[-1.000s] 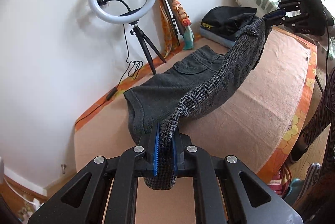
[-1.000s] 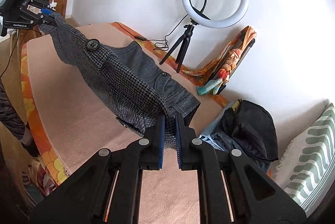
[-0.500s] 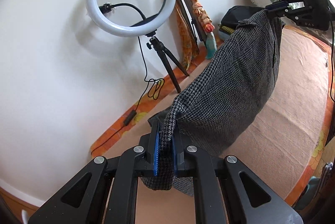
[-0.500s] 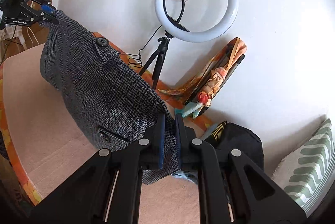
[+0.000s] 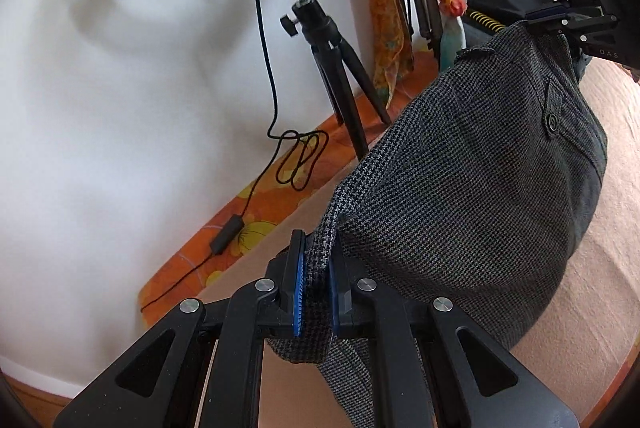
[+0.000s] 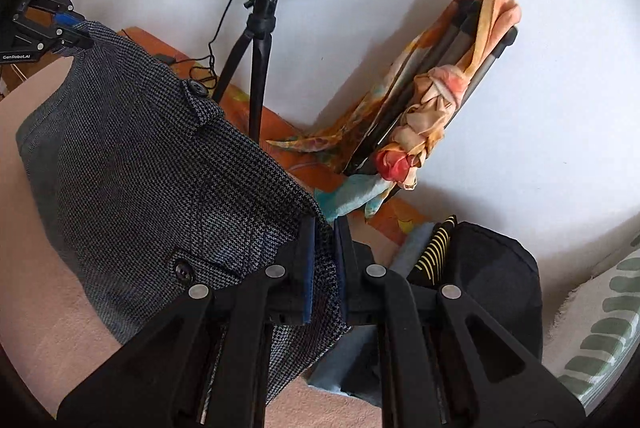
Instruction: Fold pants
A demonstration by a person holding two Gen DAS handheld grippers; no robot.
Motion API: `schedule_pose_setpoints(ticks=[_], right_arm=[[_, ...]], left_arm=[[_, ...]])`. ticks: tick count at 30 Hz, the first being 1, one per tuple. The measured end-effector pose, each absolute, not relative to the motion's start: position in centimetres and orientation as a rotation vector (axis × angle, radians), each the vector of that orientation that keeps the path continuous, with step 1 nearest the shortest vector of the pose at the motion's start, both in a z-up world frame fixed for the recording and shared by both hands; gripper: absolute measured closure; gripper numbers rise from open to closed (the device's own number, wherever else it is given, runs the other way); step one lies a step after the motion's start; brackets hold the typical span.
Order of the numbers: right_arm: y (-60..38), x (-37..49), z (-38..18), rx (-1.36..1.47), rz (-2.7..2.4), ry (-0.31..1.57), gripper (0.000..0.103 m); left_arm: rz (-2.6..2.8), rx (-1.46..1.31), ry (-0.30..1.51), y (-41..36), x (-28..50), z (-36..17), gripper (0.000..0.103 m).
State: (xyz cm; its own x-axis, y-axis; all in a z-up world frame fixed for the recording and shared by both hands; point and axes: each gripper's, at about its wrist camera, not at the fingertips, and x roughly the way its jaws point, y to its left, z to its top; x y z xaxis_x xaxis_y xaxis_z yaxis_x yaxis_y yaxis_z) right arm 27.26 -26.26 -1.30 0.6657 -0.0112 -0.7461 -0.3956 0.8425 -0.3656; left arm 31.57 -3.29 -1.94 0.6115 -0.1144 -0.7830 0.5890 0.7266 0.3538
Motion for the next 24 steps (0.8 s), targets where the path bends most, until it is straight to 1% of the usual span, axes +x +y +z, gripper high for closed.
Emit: schedule_pose_setpoints(ticks=[8, 12, 16, 19, 22, 23, 24], right_arm=[[-25.1, 31.9, -6.9, -0.587, 0.213, 0.902, 0.094], [-24.8, 33.5, -8.9, -0.601, 0.205, 0.941, 0.094], [-25.1, 34.3, -10.5, -0.591, 0.194, 0.971, 0.094], [-25.1, 34.2, -11.5, -0.608, 0.19, 0.987, 0.094], [-25.0, 34.7, -11.9, -0.61, 0.165, 0.992, 0.094], [-25.0, 34.9, -11.9, -0.599, 0.161, 0.999, 0.093], [-25.1, 34.9, -11.7, -0.589, 0.16, 0.999, 0.091]], left_arm=[[-0.421, 0.617, 0.935, -3.1, 36.0, -8.5, 0.095], [-0.424, 0.592, 0.971, -3.0, 37.3, -10.7, 0.095], [-0.425, 0.554, 0.981, -3.4, 38.6, -11.6, 0.093], [-0.421, 0.562, 0.986, -3.3, 38.6, -12.1, 0.087], [-0.385, 0.566, 0.977, -3.0, 38.5, -11.8, 0.072], [-0.371, 0.56, 0.975, -2.8, 38.6, -11.4, 0.065], [-0.358, 0.549, 0.972, -2.4, 38.5, -11.1, 0.061]])
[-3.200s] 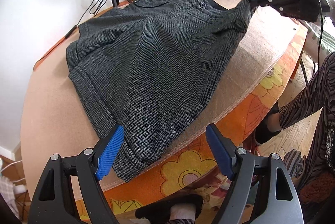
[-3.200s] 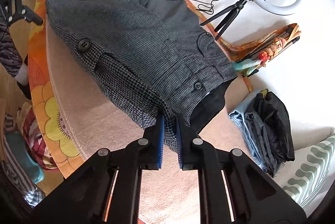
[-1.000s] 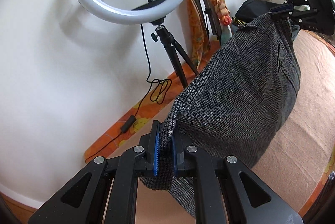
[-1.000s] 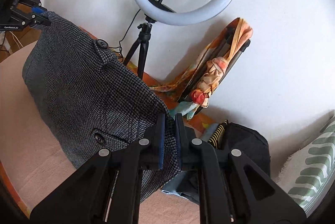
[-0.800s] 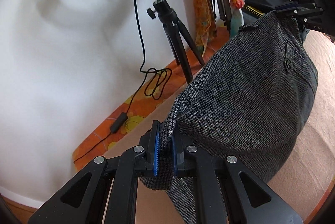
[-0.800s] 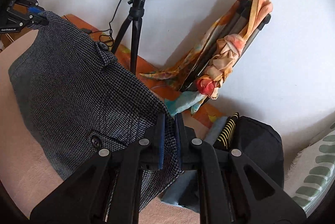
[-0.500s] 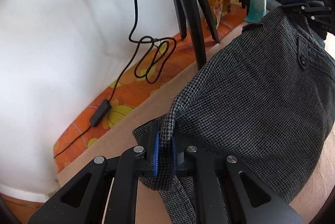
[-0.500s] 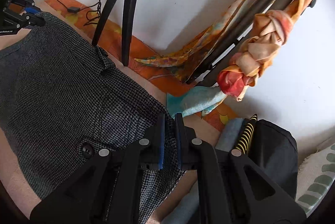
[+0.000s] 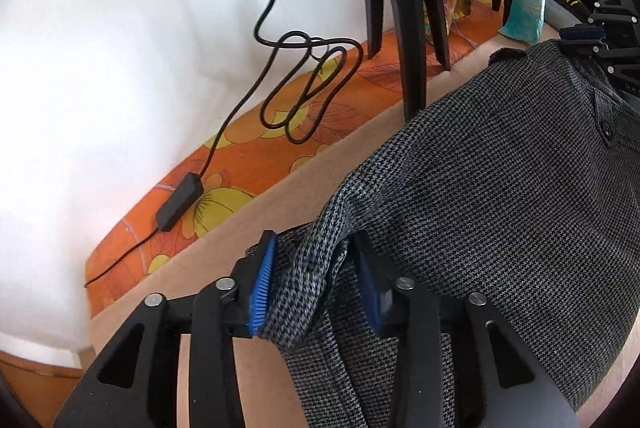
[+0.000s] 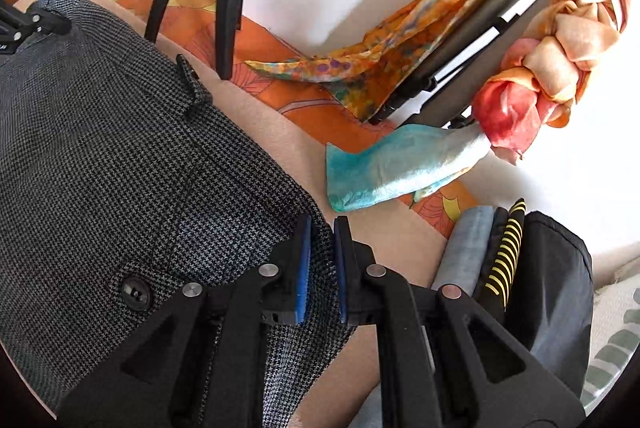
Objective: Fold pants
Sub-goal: 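Lay the folded pants down and open both grippers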
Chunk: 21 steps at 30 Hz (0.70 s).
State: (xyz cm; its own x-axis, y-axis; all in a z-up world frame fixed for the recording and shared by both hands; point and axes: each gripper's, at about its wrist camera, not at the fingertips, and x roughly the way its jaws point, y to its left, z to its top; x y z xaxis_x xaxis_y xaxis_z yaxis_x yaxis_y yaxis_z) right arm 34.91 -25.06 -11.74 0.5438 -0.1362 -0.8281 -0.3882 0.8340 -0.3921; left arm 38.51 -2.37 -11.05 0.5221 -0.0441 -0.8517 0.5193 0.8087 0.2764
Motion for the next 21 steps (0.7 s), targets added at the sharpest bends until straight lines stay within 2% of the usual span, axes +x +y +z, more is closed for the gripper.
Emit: schedule_pose_setpoints(ticks=[1, 2, 3, 4, 9, 13, 21], right_arm=[[-25.2, 34.8, -11.5, -0.586, 0.151, 0.995, 0.083], [-25.4, 34.5, -11.2, -0.585, 0.142, 0.988, 0.071], [-25.6, 34.2, -10.8, -0.577, 0.138, 0.978, 0.064], [-26.0, 33.7, -10.3, -0.563, 0.13, 0.966, 0.055], [-28.5, 29.9, -6.5, -0.364, 0.103, 0.919, 0.053], [-29.6, 25.5, -4.2, -0.161, 0.181, 0.895, 0.042], [-26.1, 17.9, -5.8, 0.075, 0.368, 0.949, 0.042]], left_arm=[[-0.348, 0.532, 0.969, -1.8, 38.4, -10.7, 0.06], [-0.345, 0.509, 0.967, -1.2, 38.2, -10.2, 0.055], [-0.34, 0.486, 0.962, -0.6, 37.9, -9.8, 0.049], [-0.335, 0.464, 0.953, 0.1, 37.5, -9.2, 0.048], [-0.301, 0.395, 0.903, 2.5, 34.6, -6.6, 0.047], [-0.309, 0.323, 0.895, 4.3, 30.8, -5.1, 0.047], [-0.307, 0.185, 0.87, 4.9, 22.8, -4.2, 0.047]])
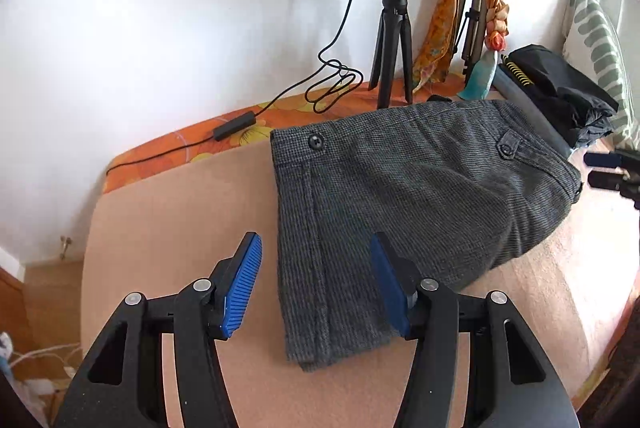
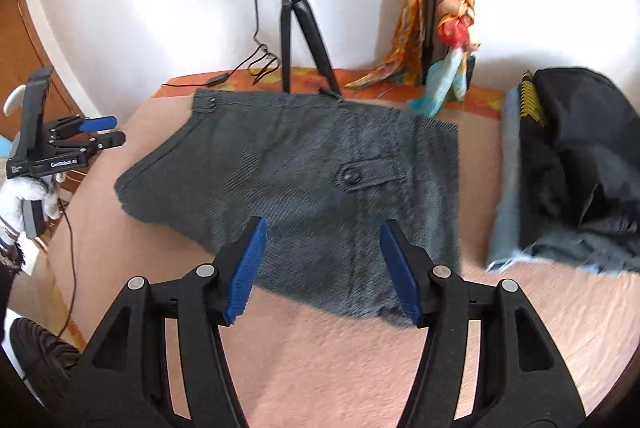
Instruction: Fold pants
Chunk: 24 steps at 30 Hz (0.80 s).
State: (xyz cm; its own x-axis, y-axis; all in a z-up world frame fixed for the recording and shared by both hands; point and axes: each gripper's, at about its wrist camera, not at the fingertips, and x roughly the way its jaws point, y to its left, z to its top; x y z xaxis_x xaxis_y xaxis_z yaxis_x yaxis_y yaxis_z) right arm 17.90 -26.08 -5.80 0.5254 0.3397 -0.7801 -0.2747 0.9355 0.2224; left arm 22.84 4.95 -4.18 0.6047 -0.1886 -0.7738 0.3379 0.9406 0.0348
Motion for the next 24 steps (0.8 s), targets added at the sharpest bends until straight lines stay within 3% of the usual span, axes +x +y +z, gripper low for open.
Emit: schedule_pose_setpoints(ticks=[11, 24], right_arm=[[-20.4, 15.8, -13.2, 0.207, 0.446, 1.104, 0.042], [-16.3, 19.3, -15.1, 0.206, 0.433, 0.987, 0.04]], left_arm=[[-0.3, 0.127, 0.896, 2.7, 19.3, -7.3, 0.047], [-0.198, 0.066, 1.003, 6.9, 21.7, -11.6, 0.049]])
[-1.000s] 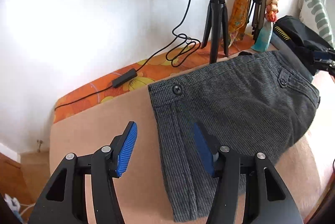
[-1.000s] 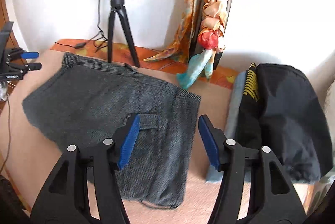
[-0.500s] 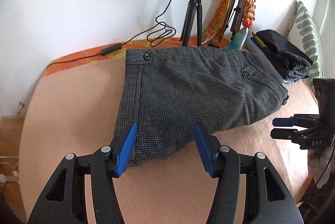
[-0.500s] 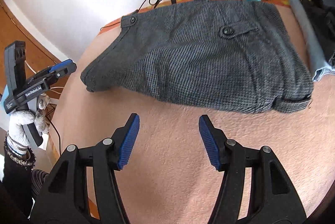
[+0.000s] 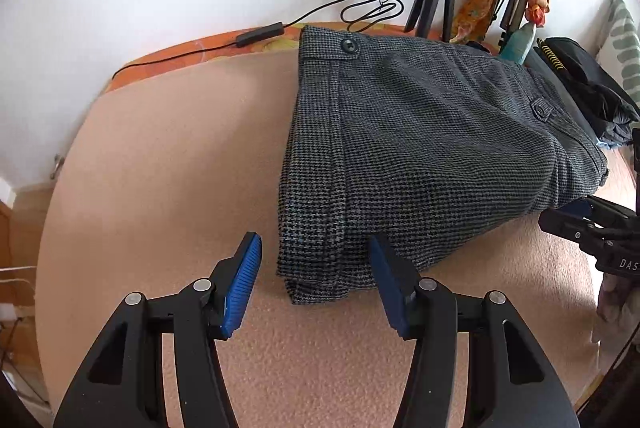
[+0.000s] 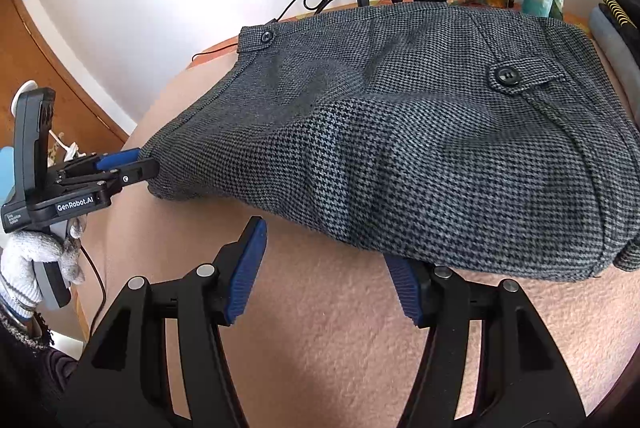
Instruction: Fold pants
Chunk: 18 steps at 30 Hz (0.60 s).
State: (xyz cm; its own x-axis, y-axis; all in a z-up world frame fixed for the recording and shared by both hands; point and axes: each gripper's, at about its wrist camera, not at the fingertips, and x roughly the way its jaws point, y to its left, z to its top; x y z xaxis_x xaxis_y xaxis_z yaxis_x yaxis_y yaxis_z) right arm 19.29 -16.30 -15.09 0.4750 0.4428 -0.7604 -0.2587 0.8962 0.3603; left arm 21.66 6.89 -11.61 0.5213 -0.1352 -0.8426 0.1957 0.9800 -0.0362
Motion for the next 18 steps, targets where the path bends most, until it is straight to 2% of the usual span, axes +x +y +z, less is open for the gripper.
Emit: schedule_pose_setpoints(ticks=[7, 9, 10, 11, 15, 18], right_arm=[[-14.8, 21.1, -15.2, 0.202, 0.471, 0.969, 0.037], [-14.4, 21.3, -14.9, 0.207, 0.529, 0.967, 0.052], [-14.4, 21.2, -14.6, 0.212, 0.572, 0.972, 0.079], [-14.2, 21.3, -14.2, 0.202, 0.585, 0.975, 0.09], [-14.6, 21.5, -12.1, 0.204, 0.608, 0.952, 0.096], [-16.0, 22.3, -10.8, 0.385, 0.661, 1.022, 0.097]], left_arm=[[-0.207, 0.076, 1.003, 6.4, 21.9, -11.7, 0.049], [-0.206, 0.069, 1.003, 6.5, 22.0, -11.7, 0.049], [-0.205, 0.064, 0.999, 6.5, 22.0, -11.5, 0.049], [-0.203, 0.061, 0.994, 6.6, 22.0, -11.4, 0.049], [-0.198, 0.072, 0.965, 6.4, 21.9, -10.6, 0.049], [-0.189, 0.078, 0.949, 6.4, 21.9, -10.2, 0.049]])
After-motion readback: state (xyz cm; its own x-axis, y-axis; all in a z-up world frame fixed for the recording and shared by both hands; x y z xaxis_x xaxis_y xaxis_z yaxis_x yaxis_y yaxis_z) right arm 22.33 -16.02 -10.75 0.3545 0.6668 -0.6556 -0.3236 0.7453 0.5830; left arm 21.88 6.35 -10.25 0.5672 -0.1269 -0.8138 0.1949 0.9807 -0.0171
